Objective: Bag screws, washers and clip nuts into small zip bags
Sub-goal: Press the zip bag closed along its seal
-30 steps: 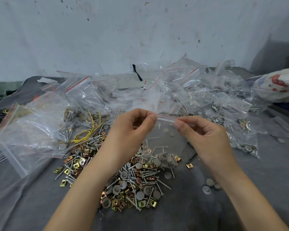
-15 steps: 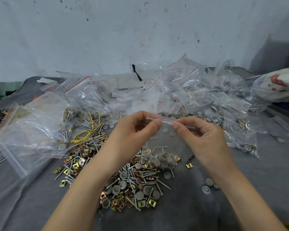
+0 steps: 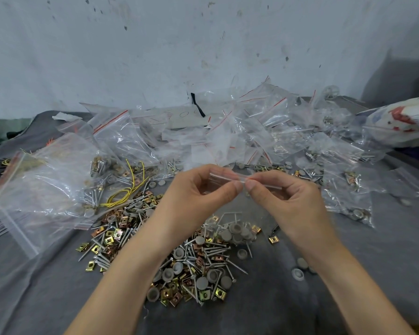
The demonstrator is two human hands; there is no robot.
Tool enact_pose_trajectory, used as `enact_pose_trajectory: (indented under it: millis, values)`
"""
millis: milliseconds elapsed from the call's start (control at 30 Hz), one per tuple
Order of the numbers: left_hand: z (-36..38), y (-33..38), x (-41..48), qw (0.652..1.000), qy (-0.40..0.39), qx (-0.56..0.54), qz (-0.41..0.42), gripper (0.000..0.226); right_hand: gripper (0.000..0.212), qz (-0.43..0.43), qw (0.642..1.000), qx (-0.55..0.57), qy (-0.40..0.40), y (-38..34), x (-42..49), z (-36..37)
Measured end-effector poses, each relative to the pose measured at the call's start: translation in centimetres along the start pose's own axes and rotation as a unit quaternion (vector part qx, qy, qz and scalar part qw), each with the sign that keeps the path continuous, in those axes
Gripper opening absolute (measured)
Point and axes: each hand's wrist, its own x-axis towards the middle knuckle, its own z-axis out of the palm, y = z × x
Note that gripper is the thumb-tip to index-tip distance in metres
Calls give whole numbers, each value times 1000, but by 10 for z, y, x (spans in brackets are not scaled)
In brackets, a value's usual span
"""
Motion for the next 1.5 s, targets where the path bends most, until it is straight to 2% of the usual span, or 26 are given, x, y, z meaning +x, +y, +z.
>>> enact_pose_trajectory:
  millis: [133,267,367,533,633,767,1500]
  values:
    - [3,0,0,1000,-1,12,3,17,2,-2,1000,2,-4,2,-1,1]
    - [4,0,0,1000,-1,21,7,17,3,0,1000,-2,-8,2,0,-1]
    - [3,0,0,1000,-4,21,11,15,12,-12,1000,-21,-14,1,1,-3]
    - [4,0,-1,999,-5,29,11,22,12,-20,999,-24,-17,1,0,-3]
    - [4,-1,-2,999,-5,35,11,17,4,-28,999,-34,-21,3,0,-3]
    - [4,0,-2,999,-1,46,13,10,11,-42,998,-48,-22,3,0,-1]
    - [2,2,-1,998,31,49,-11,6,8,-40,999,-28,-2,5,1,2]
